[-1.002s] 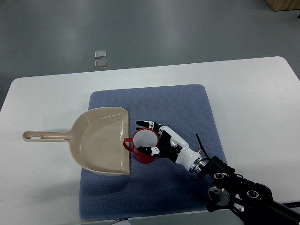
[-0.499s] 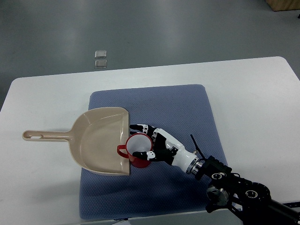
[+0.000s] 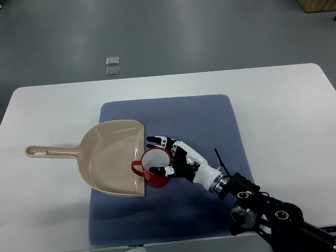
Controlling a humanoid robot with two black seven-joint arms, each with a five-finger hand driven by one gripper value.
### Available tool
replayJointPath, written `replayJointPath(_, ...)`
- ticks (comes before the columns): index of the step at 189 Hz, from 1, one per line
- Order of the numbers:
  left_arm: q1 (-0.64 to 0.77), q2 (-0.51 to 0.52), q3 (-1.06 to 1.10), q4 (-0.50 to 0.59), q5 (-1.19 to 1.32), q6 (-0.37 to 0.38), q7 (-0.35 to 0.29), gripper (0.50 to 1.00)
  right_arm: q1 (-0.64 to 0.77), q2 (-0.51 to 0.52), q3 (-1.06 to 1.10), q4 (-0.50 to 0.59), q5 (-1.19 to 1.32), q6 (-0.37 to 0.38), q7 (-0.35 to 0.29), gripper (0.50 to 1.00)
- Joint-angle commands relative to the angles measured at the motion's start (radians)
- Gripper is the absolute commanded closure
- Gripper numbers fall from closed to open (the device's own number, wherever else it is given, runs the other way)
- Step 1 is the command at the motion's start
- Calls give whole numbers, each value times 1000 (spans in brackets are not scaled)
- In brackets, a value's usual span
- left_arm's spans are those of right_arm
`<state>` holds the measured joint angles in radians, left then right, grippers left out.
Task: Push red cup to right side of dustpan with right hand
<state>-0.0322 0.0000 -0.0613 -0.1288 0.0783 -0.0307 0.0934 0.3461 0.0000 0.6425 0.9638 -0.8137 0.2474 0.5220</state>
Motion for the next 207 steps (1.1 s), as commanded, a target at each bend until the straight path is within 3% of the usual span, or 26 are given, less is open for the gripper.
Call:
replayJointPath(1,0,0,0,0,0,0,0,500,4,0,5,0,1,1,0,572)
replayJointPath(153,0,0,0,0,0,0,0,500,59,0,132,-16,71,1,1,572)
replayJointPath(184,0,0,0,0,0,0,0,500,139,-66,132,-50,197,-37,-5,572)
replayJointPath(207,0,0,0,0,0,0,0,500,212,-121,134,-76,334,-46,-54,572)
